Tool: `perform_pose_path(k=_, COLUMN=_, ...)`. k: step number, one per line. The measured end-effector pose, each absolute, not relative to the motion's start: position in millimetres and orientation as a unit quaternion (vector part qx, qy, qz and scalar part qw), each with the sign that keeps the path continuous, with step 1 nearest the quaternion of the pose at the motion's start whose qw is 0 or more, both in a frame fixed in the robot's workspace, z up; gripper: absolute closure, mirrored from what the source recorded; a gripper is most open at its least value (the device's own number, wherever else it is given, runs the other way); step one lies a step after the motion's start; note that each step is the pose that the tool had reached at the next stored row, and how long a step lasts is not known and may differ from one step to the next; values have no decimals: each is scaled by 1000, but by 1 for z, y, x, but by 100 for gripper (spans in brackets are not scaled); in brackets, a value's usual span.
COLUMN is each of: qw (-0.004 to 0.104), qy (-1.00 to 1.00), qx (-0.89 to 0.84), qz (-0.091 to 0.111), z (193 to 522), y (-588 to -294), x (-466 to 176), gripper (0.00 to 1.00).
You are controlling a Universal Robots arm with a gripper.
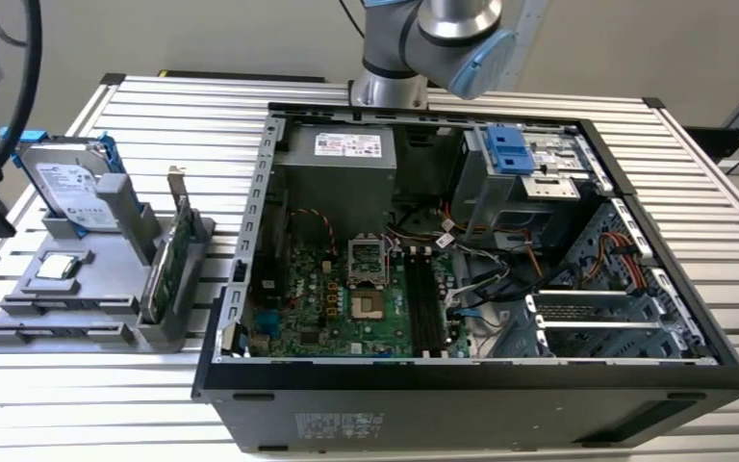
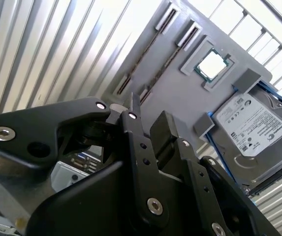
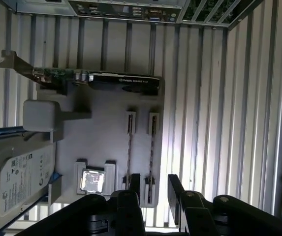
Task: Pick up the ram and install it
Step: 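Pick up the ram and move it above insertion slot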
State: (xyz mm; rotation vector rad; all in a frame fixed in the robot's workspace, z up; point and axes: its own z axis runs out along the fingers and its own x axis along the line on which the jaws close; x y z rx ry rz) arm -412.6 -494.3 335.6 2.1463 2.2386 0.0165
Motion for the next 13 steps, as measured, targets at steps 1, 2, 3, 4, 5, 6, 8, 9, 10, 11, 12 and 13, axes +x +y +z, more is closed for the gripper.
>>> perform_pose_path(k=1, qw=20, qy=722, qx=691, qz=5, z=334, y=-495, x=-413, gripper=0)
perform_pose_path(k=2, qw=20, qy=723, qx=691, qz=5, z=332, y=-495, x=-413, gripper=0)
perform_pose_path(k=3, qw=20, qy=723, qx=690, qz=5, z=331, y=-495, x=-413, gripper=0)
perform_pose_path(k=4, qw=20, qy=723, qx=690, qz=5, z=329, y=-495, x=-413, gripper=0)
perform_pose_path(k=5, qw=20, qy=724, qx=690, qz=5, z=328, y=-496, x=-413, gripper=0)
perform_pose_path(k=6, qw=20, qy=724, qx=690, qz=5, z=326, y=-496, x=-413, gripper=0)
perform_pose_path(k=8, qw=20, qy=724, qx=689, qz=5, z=324, y=-496, x=-413, gripper=0)
perform_pose_path(k=9, qw=20, qy=724, qx=689, qz=5, z=323, y=-496, x=-413, gripper=0)
perform_pose_path(k=10, qw=20, qy=724, qx=689, qz=5, z=322, y=-496, x=-413, gripper=0)
perform_pose_path(k=11, qw=20, qy=724, qx=689, qz=5, z=321, y=-496, x=-413, gripper=0)
perform_pose_path(k=12, qw=20, qy=724, qx=689, qz=5, z=320, y=-496, x=-413, gripper=0)
perform_pose_path(k=13, qw=20, qy=724, qx=689, qz=5, z=320, y=-496, x=-413, gripper=0)
